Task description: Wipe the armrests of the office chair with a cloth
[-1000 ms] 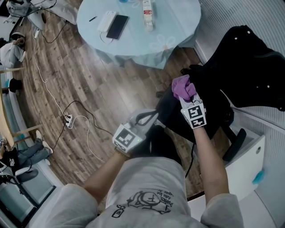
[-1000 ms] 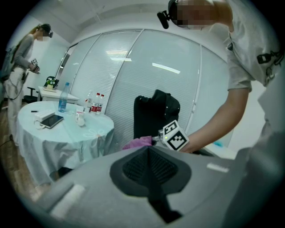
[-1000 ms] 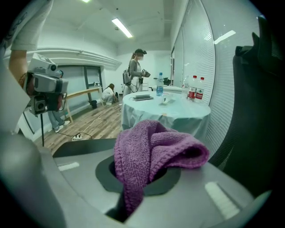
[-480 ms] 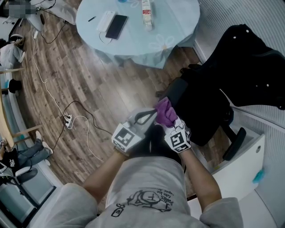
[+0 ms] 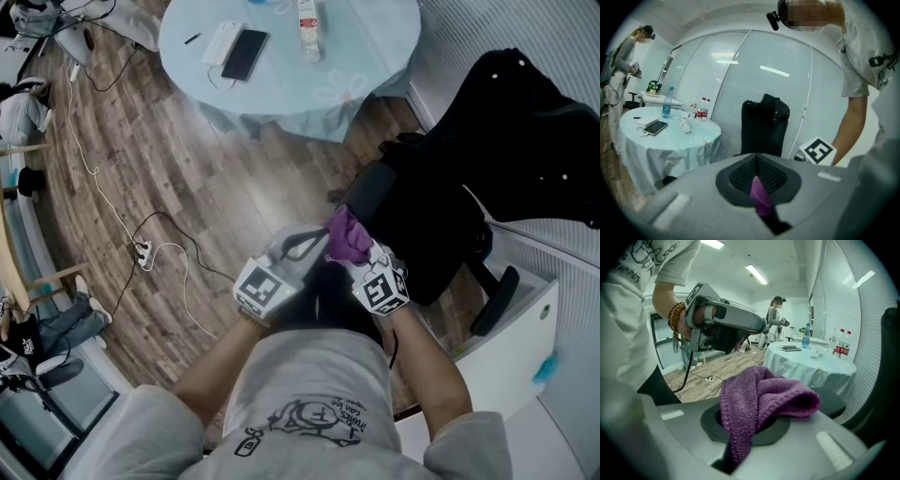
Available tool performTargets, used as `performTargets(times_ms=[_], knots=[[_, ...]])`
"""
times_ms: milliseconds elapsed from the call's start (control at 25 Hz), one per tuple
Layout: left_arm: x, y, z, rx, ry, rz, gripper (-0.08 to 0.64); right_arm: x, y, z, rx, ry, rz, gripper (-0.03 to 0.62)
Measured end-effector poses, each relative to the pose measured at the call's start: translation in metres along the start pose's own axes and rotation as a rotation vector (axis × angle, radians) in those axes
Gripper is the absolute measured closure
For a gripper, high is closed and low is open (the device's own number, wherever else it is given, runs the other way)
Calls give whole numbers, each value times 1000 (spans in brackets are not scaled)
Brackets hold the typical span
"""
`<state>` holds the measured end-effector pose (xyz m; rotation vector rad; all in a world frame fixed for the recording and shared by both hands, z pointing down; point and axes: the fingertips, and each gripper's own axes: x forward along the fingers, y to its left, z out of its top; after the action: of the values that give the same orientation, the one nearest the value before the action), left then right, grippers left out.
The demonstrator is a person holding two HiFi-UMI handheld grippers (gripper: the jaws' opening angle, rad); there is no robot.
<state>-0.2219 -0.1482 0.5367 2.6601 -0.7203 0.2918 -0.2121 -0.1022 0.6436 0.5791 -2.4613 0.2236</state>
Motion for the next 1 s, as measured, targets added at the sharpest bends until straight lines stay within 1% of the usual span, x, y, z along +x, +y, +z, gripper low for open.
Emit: performTargets(times_ms=[200, 320, 520, 800, 920, 1000], knots=[[-4, 2, -3, 10, 7, 0, 558, 1, -33, -3, -14, 20, -32, 563], [-6, 3, -4, 6, 8, 1, 558, 1, -60, -5, -10, 25, -59, 563], [-8, 4, -6, 4, 12, 3, 558, -6, -123, -14, 20, 45, -152, 563], [-13, 7, -7, 3, 15, 8, 558, -16, -197, -25, 93, 89, -248, 563], [-14, 7, -8, 0, 14, 8, 558, -18, -214, -27, 133, 91, -280, 563], [-14, 6, -8, -3, 13, 8, 558, -17, -215, -27, 132, 89, -295, 563]])
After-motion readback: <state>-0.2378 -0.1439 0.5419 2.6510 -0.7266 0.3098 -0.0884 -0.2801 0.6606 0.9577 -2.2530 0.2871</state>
